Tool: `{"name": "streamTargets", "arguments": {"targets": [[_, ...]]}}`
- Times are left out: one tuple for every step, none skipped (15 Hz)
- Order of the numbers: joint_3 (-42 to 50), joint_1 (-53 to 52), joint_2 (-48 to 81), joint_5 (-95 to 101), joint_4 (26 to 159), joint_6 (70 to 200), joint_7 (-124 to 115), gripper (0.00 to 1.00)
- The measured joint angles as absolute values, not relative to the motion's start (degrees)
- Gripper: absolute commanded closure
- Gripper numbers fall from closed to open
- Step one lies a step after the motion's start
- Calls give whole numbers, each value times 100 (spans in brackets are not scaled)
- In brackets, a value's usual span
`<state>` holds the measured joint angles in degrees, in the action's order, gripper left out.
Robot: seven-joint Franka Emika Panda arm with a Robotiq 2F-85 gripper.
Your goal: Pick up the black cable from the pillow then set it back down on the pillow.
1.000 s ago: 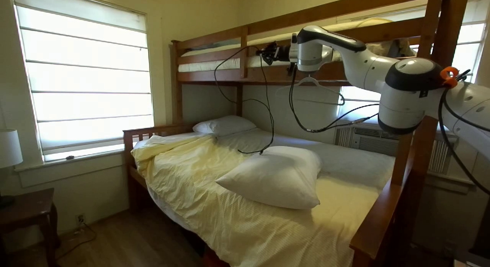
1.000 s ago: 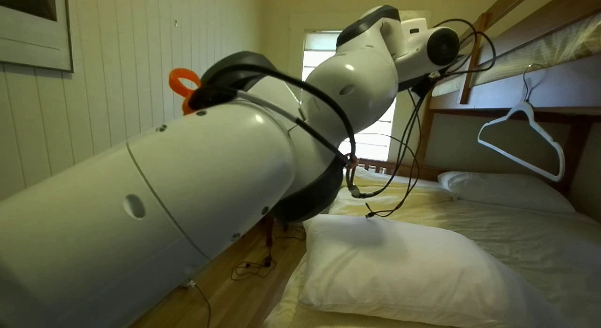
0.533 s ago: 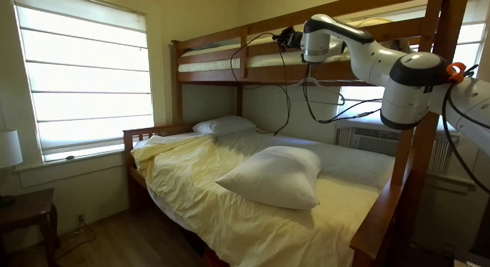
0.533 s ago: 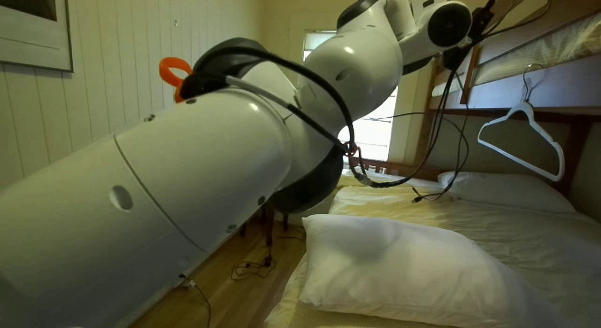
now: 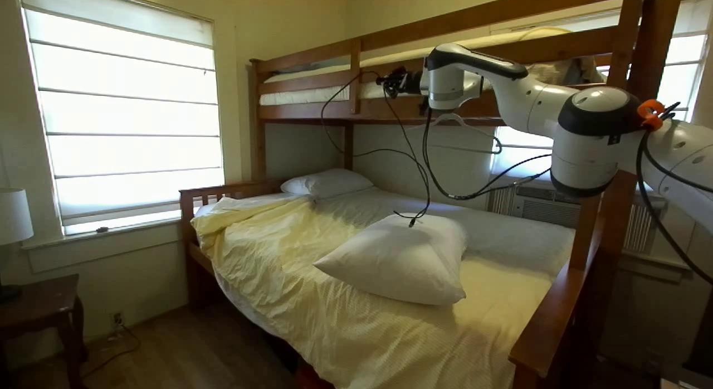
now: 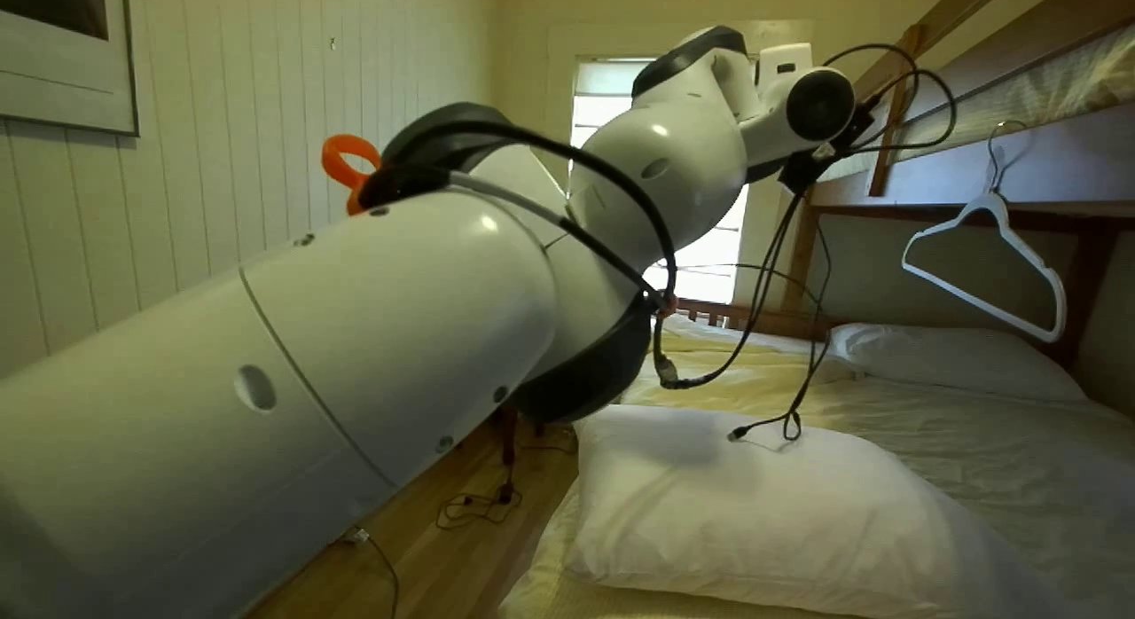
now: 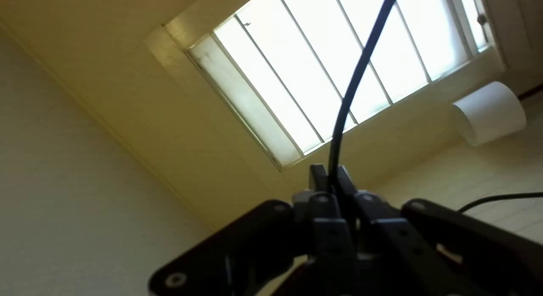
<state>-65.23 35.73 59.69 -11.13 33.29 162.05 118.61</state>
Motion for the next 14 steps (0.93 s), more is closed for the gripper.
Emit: {"name": "streamTargets", "arguments": {"targets": [[-6526,3573,6011,-1151,3390,16049,11722,99],[-6559,3587,6049,-1187,3436,15835,11635,99],[-6657,3604,6097,-1232,3440,15568,11635,99],[-6810,3637,6153,-1295,3439,15293,11683,99],[-6995,3681,6215,-1361,3434,15025,11787,99],[-7189,3734,6283,-1438,3428,14760,11908,99],[-7376,3792,6354,-1526,3423,14494,12019,99],[-7540,3849,6427,-1610,3421,14232,12098,99],[-7666,3909,6501,-1682,3419,13948,12114,99],[-7755,3969,6566,-1747,3419,13653,12108,99],[-7805,4022,6627,-1807,3419,13380,12059,99],[-7795,4063,6672,-1818,3419,13214,11901,70],[-7668,4078,6683,-1783,3423,13193,11618,68],[-7475,4077,6675,-1732,3424,13197,11325,64]]}}
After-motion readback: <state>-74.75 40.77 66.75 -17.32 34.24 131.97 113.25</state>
